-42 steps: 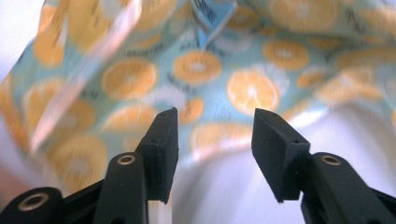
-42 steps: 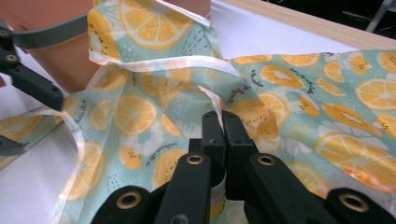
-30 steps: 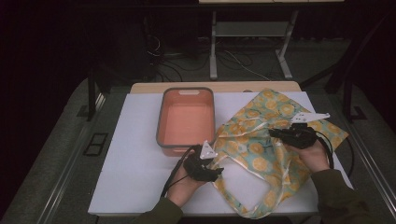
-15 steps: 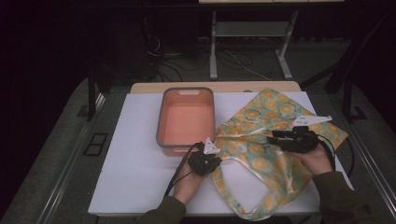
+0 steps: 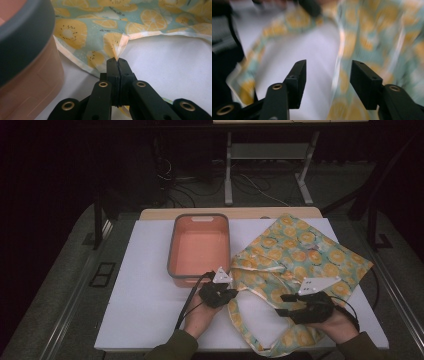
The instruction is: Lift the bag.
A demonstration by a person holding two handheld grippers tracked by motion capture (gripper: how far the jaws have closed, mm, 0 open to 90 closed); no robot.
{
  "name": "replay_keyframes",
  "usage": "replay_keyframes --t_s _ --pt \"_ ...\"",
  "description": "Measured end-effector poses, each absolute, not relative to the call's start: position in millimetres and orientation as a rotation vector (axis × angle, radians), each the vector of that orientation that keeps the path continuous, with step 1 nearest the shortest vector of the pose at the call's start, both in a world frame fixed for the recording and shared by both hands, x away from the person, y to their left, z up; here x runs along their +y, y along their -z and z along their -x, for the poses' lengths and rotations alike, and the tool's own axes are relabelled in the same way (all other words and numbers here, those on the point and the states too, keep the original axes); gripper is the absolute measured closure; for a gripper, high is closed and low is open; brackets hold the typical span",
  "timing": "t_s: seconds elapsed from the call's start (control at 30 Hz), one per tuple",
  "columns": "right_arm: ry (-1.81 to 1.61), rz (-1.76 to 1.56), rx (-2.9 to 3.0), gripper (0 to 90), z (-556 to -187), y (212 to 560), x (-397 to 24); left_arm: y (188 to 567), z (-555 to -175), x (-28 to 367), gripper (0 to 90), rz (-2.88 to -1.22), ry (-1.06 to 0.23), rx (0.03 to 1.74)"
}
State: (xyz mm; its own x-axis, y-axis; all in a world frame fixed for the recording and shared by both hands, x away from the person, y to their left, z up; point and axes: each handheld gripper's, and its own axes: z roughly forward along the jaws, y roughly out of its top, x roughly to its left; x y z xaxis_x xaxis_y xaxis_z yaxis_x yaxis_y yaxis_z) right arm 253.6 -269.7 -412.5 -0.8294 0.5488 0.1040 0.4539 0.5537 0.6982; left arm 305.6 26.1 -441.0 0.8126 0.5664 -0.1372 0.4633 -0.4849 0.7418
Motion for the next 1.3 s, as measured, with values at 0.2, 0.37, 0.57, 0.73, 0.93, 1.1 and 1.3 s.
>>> replay_keyframes --t_s 0.2,0.37,0.57,0.73,0.93,1.1,1.3 --pt "-0.953 -0.912 2.72 48.8 -258 438 -277 440 -306 28 89.2 -2.159 -0.16 0.752" --pt "-0.906 -0.866 2.708 73.3 -259 440 -276 439 -306 28 89.3 -2.153 -0.154 0.752" --pt "-0.901 -0.85 2.691 89.2 -263 438 -280 436 -305 29 89.3 -2.122 -0.148 0.751" --pt "-1.032 -0.841 2.615 89.4 -266 424 -286 424 -305 30 89.3 -2.067 -0.155 0.731" --pt "-1.146 -0.85 2.513 89.4 -280 408 -293 400 -303 28 89.4 -1.977 -0.176 0.675" --pt "-1.198 -0.83 2.436 89.4 -286 394 -296 384 -305 26 89.5 -1.918 -0.195 0.649" --pt "-1.285 -0.838 2.323 89.6 -294 371 -306 361 -303 37 89.6 -1.812 -0.23 0.628"
